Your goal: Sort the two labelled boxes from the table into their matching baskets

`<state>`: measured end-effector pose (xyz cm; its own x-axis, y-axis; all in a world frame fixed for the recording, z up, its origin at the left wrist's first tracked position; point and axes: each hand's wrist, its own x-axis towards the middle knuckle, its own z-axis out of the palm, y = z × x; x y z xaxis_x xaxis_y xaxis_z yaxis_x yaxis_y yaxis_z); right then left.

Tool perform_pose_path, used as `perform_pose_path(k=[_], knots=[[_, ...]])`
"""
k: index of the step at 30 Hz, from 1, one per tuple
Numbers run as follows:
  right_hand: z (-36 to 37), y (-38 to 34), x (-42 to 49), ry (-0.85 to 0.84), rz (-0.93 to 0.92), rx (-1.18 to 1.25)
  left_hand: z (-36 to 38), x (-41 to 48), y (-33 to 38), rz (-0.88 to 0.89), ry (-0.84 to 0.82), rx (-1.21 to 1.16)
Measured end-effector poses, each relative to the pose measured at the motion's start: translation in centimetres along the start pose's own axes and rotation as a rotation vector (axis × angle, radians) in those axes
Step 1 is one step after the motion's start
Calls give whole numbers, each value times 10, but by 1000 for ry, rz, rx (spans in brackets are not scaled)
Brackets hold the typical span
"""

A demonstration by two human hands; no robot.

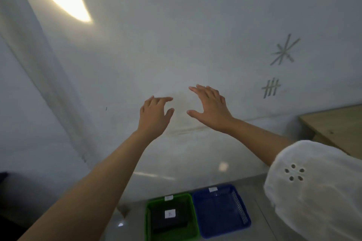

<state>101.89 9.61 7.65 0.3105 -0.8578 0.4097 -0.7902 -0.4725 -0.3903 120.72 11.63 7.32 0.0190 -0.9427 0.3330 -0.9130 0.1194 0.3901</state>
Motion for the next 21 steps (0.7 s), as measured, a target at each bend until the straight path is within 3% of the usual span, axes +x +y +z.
perform_pose_path(k=[7, 16, 21], knots=[[-67, 74, -31, -4, 85, 134, 10, -3, 72, -1, 4, -154], [-168, 222, -67, -136, 191, 297, 90, 11, 246, -84, 24, -442], [-207, 284, -87, -169, 233, 293, 131, 10, 325, -121, -36, -452]])
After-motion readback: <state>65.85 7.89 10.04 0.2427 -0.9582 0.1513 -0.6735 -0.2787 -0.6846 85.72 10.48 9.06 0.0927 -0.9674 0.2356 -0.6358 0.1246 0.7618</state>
